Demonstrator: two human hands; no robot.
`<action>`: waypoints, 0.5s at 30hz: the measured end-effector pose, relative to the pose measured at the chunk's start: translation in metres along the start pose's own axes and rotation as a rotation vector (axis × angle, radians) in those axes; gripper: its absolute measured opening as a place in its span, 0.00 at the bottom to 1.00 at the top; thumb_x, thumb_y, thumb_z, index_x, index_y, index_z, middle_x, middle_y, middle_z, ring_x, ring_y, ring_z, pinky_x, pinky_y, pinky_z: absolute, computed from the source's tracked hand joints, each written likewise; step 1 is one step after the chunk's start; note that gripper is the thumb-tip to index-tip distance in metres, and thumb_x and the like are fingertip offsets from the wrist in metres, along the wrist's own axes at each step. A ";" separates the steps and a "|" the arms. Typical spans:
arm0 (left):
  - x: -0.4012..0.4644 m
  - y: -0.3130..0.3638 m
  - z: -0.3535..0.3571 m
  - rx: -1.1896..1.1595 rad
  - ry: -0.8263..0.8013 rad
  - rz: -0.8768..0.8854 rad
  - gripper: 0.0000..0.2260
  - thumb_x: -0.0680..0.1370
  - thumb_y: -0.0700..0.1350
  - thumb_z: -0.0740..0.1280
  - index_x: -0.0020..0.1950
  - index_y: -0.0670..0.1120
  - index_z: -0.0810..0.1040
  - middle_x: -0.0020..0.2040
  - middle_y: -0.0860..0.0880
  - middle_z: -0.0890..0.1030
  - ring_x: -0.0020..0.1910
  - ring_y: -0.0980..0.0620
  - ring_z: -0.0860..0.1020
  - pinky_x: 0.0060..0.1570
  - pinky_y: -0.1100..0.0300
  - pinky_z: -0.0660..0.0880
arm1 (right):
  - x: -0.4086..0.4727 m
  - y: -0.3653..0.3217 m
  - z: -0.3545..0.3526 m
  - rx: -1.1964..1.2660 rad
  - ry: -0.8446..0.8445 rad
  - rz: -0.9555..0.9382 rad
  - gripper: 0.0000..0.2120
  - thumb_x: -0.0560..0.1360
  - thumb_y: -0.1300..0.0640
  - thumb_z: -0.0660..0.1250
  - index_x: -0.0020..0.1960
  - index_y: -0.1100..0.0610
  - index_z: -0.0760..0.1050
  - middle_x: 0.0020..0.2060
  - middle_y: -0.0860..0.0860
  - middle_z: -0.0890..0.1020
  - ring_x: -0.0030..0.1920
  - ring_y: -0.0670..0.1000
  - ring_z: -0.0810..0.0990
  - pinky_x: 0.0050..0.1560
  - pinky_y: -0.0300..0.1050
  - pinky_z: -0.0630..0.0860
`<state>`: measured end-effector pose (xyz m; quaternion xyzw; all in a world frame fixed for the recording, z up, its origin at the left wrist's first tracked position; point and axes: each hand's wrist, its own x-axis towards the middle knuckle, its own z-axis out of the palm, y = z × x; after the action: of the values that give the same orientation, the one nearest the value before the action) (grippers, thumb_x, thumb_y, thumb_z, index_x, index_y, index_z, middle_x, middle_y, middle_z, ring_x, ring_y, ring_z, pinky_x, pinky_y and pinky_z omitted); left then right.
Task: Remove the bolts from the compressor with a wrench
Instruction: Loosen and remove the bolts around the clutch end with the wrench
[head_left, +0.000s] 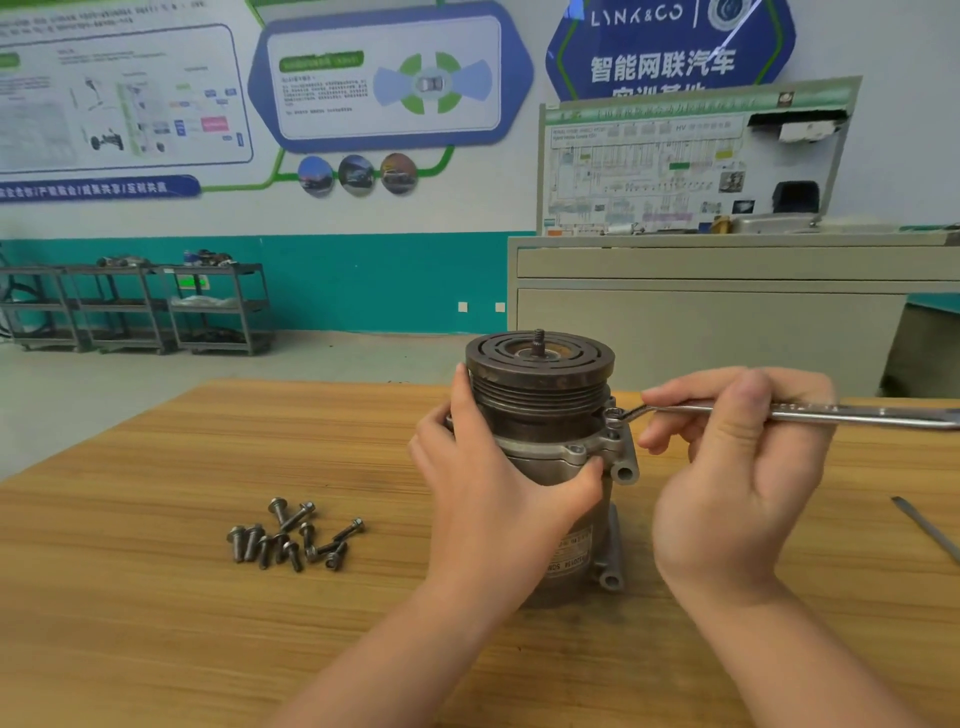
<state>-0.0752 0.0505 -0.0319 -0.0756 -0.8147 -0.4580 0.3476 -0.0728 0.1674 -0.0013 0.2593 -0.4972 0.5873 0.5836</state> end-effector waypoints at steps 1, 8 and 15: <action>0.000 -0.001 0.000 0.001 -0.001 -0.003 0.54 0.56 0.69 0.67 0.76 0.59 0.46 0.60 0.57 0.58 0.60 0.62 0.54 0.52 0.73 0.59 | -0.003 0.001 0.001 -0.028 0.023 -0.020 0.07 0.83 0.57 0.50 0.50 0.47 0.64 0.37 0.56 0.78 0.29 0.51 0.75 0.32 0.44 0.72; 0.000 -0.003 0.001 -0.001 0.025 -0.001 0.53 0.56 0.69 0.67 0.76 0.59 0.47 0.58 0.58 0.58 0.60 0.61 0.54 0.50 0.77 0.58 | -0.017 0.002 0.004 -0.157 0.005 -0.163 0.04 0.84 0.52 0.51 0.53 0.49 0.63 0.40 0.59 0.77 0.41 0.53 0.78 0.45 0.44 0.73; 0.002 -0.004 0.001 -0.017 0.017 -0.010 0.52 0.55 0.72 0.68 0.74 0.61 0.49 0.57 0.57 0.59 0.59 0.58 0.57 0.50 0.74 0.58 | -0.026 -0.002 0.009 -0.237 -0.153 -0.247 0.10 0.84 0.52 0.52 0.48 0.52 0.68 0.41 0.52 0.76 0.40 0.54 0.75 0.46 0.41 0.70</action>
<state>-0.0792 0.0481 -0.0339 -0.0707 -0.8081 -0.4672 0.3516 -0.0688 0.1484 -0.0204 0.2919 -0.5703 0.4271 0.6381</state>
